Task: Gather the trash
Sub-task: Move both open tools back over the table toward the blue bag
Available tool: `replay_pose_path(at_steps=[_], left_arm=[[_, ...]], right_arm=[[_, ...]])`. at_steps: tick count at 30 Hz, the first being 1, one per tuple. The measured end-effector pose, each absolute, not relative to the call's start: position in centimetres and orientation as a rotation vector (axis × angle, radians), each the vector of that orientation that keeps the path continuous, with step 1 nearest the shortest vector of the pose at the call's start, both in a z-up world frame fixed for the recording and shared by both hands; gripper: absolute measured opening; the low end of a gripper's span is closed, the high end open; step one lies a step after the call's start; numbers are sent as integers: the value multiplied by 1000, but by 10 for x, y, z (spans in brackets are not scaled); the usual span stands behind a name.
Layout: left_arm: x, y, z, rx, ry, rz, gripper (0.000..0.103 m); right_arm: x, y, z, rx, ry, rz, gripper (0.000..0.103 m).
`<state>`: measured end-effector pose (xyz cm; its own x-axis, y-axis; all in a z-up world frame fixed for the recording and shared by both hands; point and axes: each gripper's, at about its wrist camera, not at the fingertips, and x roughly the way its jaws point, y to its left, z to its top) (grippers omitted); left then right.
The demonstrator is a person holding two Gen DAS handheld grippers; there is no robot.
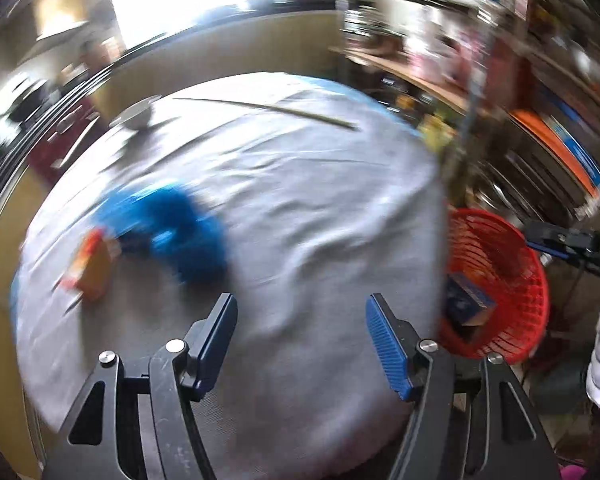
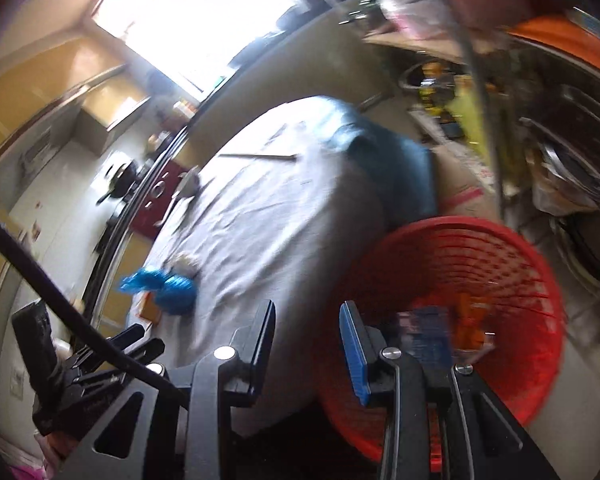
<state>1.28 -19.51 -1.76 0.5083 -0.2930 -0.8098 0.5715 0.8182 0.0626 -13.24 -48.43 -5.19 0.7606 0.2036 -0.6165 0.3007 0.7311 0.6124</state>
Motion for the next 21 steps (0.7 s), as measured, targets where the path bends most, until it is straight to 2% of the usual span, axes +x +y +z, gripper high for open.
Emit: replay_pose_path(at_steps=[11,21], left_arm=[[19,-58,-28,193,918,-253,70],[28,-5,-33,98,903,-129,70]], right_arm=[[-71,-384,-42,641,819,170,37],[-46,-323,-37,548,874,284,37]])
